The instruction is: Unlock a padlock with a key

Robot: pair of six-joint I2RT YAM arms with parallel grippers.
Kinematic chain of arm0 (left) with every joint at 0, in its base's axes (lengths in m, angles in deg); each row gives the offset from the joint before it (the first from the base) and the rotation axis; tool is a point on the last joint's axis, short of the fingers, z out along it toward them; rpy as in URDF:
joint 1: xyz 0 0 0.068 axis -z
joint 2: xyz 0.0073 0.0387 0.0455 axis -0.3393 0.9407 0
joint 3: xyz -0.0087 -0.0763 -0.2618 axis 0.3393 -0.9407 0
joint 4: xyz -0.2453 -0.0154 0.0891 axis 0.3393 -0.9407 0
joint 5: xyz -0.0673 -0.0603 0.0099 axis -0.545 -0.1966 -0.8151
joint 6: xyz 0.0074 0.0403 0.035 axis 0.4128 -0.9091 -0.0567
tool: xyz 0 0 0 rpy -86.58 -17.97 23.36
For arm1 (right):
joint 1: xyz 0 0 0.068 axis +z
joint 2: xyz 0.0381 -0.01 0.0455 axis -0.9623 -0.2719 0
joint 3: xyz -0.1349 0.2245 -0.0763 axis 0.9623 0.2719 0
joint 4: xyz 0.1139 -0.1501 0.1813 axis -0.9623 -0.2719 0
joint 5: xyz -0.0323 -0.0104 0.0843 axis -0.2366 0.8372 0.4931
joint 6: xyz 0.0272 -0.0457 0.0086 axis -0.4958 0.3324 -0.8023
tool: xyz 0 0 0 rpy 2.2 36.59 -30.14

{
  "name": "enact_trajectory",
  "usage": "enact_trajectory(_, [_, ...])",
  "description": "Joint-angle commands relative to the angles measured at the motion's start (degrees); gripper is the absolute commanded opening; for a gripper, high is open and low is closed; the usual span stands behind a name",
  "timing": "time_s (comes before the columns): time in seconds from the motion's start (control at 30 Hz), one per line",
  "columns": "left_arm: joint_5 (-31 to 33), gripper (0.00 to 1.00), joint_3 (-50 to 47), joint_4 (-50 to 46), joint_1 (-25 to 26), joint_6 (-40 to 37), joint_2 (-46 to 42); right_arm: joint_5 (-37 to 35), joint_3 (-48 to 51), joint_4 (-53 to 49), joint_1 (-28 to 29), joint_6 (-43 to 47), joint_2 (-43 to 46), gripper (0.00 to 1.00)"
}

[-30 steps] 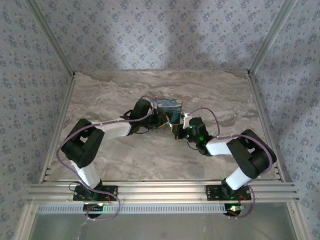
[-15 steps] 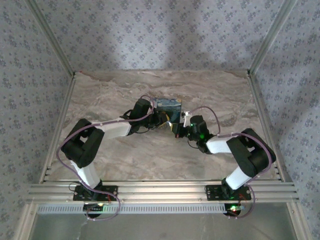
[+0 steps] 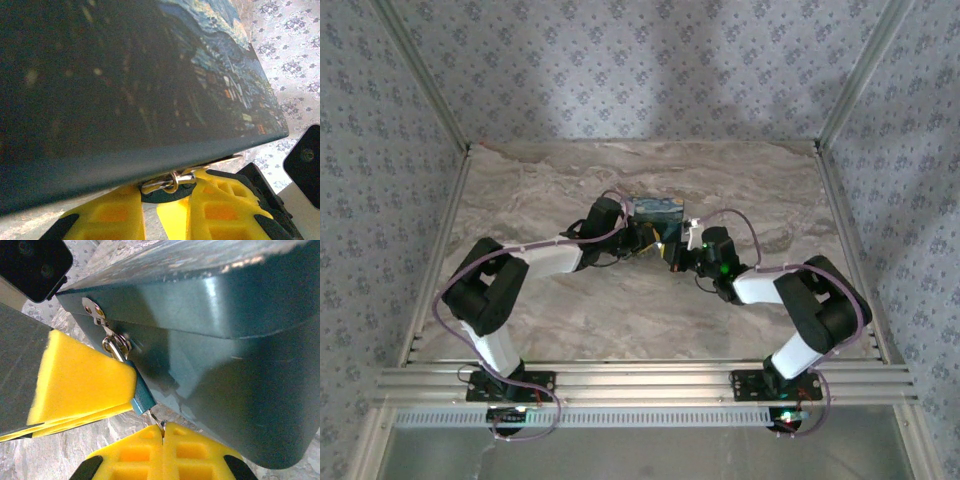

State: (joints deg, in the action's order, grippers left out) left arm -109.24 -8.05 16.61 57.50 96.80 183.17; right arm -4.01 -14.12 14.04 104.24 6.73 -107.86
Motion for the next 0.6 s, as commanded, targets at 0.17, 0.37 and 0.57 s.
enact_trajectory(0.17, [-4.76, 0.21, -0.18, -1.64, 1.86, 0.29, 0.82, -1.51, -5.32, 8.33, 0.33, -0.83, -0.21, 0.00])
enact_trajectory(0.37, [-4.15, 0.21, -0.45, -1.14, 1.75, 0.39, 1.48, -4.07, -3.46, 6.24, 1.07, 0.25, -1.20, 0.00])
enact_trajectory(0.57, [-4.14, 0.21, -0.81, 0.07, 1.79, 1.10, 2.88, -5.19, 0.89, 8.15, 1.33, -0.83, -2.81, 0.00])
